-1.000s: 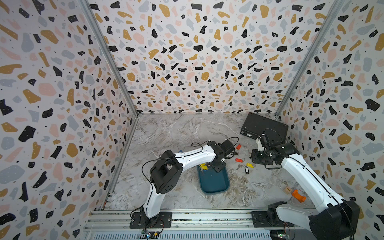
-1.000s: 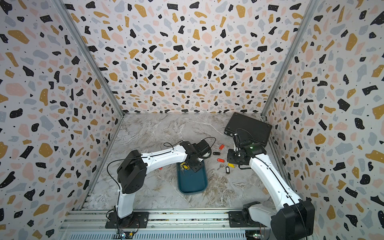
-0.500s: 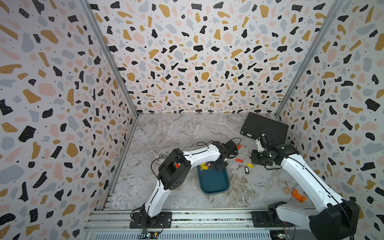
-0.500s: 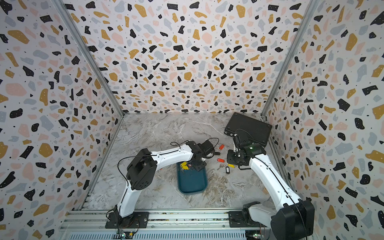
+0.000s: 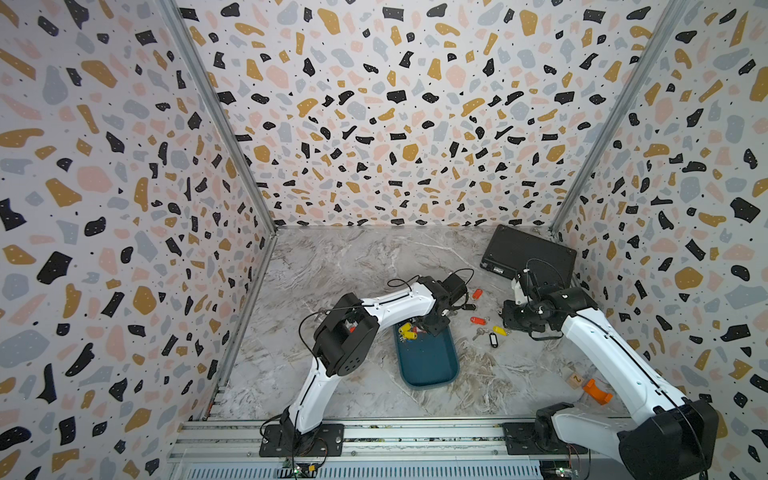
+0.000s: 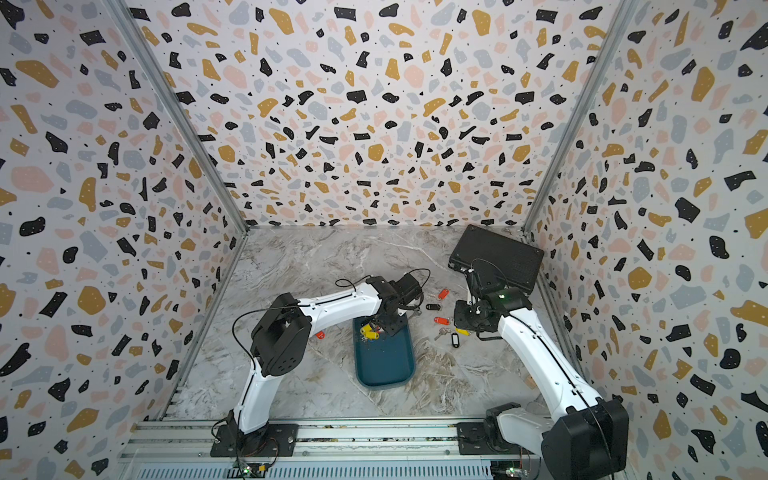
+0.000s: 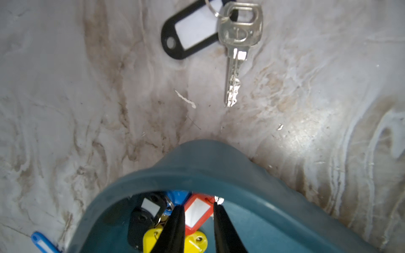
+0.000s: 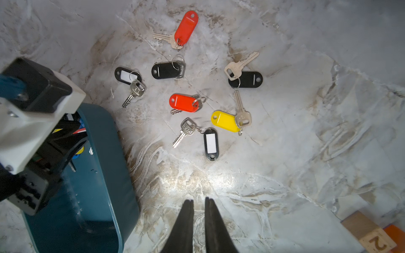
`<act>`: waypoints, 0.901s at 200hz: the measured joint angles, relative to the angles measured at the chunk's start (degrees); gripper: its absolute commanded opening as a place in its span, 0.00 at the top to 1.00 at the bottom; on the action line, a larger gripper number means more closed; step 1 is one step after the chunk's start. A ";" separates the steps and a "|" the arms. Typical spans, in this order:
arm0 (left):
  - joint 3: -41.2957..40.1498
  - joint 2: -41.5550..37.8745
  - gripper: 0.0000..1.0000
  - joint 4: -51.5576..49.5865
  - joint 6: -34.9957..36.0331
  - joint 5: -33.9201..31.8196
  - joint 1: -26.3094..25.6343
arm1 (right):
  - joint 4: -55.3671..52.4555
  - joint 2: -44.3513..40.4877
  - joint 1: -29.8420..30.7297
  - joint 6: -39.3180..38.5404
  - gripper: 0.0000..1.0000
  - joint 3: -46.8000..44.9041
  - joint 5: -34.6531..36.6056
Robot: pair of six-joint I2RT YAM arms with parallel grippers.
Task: Take the keys out of the storage box
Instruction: Pick up the key from the storage box.
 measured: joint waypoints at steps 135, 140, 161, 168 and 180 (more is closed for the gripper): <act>0.09 0.04 0.56 0.26 -0.02 1.31 -0.02 | 0.00 0.00 0.00 0.00 0.84 -0.11 0.00; 0.09 0.07 0.57 0.26 -0.02 1.36 -0.02 | 0.00 0.00 0.00 0.00 0.84 -0.13 0.00; 0.09 0.26 0.61 0.26 -0.02 1.51 -0.02 | 0.00 0.00 0.00 0.00 0.84 -0.22 0.00; 0.09 0.42 0.62 0.26 -0.02 1.64 -0.02 | 0.02 0.00 0.00 0.00 0.84 -0.26 0.00; 0.09 0.81 0.65 0.26 -0.02 1.84 -0.02 | 0.00 0.00 0.00 0.00 0.85 -0.33 0.00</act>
